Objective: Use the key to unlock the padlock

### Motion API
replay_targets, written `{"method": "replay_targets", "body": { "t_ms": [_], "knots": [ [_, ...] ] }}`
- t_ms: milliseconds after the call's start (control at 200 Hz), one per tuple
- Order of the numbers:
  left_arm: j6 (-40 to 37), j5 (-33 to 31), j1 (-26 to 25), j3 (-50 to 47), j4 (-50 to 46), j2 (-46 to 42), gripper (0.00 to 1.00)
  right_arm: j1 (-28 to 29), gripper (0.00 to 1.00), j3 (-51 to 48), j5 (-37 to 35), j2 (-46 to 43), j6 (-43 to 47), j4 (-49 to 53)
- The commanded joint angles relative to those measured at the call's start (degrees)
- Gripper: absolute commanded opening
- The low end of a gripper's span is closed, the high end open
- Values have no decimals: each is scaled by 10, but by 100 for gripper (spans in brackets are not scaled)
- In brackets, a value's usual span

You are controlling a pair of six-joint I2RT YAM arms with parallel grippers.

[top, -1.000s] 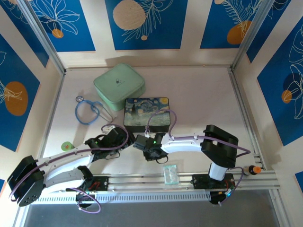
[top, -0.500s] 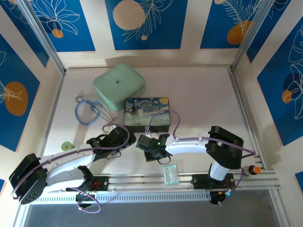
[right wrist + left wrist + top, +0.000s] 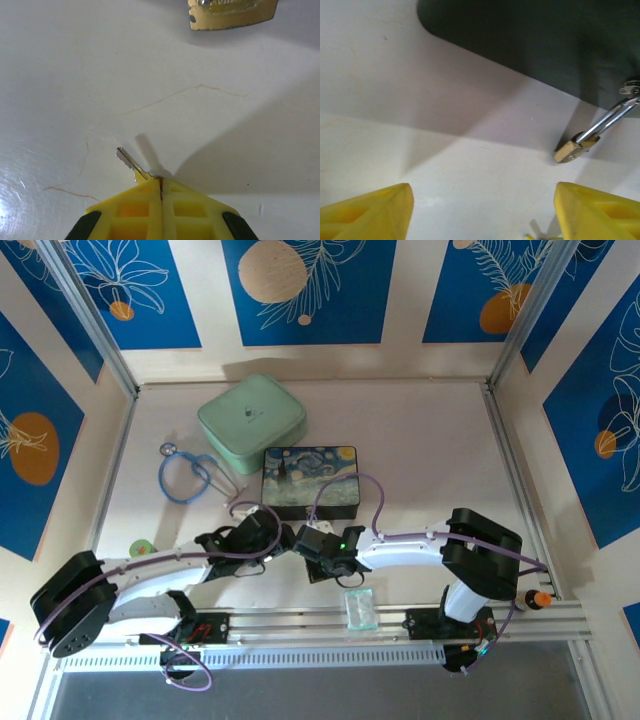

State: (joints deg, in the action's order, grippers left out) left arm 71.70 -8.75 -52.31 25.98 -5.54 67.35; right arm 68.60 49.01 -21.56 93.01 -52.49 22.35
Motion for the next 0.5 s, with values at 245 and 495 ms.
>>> {"method": "replay_targets", "body": {
  "t_ms": [245, 495],
  "knots": [
    [116, -23, -61, -34, 118, 11, 58, -22, 2, -32, 28, -36, -29, -57],
    [158, -5, -69, -37, 148, 29, 53, -26, 2, -37, 19, -70, -32, -74]
  ]
}}
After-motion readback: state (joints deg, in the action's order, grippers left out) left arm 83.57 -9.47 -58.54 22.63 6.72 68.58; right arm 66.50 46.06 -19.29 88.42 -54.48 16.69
